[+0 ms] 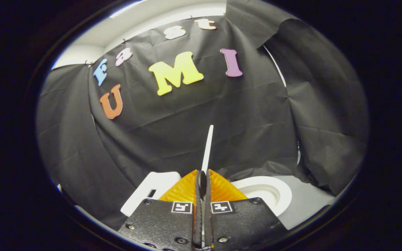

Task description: Open the toilet lid.

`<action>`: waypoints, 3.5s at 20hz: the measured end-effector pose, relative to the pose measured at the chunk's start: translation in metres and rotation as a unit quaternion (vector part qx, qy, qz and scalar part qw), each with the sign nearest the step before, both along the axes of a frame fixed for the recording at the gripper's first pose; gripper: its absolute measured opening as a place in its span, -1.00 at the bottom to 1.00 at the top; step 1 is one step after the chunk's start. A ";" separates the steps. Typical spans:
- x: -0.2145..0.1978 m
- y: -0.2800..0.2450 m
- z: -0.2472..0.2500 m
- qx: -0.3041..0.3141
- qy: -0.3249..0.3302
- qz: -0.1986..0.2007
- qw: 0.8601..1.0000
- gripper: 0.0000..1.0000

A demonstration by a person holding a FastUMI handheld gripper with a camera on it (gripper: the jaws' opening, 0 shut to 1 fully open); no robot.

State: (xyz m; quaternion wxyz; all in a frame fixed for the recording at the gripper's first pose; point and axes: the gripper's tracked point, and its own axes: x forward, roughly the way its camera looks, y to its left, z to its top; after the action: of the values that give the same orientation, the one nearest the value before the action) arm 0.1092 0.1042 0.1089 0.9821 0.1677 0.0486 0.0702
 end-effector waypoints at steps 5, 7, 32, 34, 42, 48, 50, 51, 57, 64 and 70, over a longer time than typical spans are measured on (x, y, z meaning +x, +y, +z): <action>-0.004 0.030 0.011 -0.019 -0.008 0.013 1.000 -0.87; -0.007 0.042 0.015 -0.036 -0.015 0.014 0.999 -0.88; -0.020 0.208 0.026 -0.204 -0.065 0.046 0.976 -0.87; -0.021 0.219 0.022 -0.221 -0.065 0.053 0.972 -0.86; -0.035 0.244 0.040 -0.183 -0.083 0.148 0.968 0.56; -0.049 0.170 0.094 -0.108 -0.149 0.099 0.978 1.00; -0.051 0.133 0.100 -0.097 -0.156 0.085 0.979 1.00; -0.053 0.113 0.101 -0.093 -0.160 0.073 0.980 1.00; -0.052 0.005 0.067 -0.089 -0.157 0.014 0.983 1.00; -0.053 -0.076 -0.022 -0.142 -0.116 -0.031 0.983 1.00; -0.064 -0.117 -0.078 -0.121 -0.086 -0.050 0.988 1.00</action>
State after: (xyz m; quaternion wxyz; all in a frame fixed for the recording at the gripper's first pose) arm 0.0450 -0.0128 0.0312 0.9980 0.0434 -0.0361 0.0288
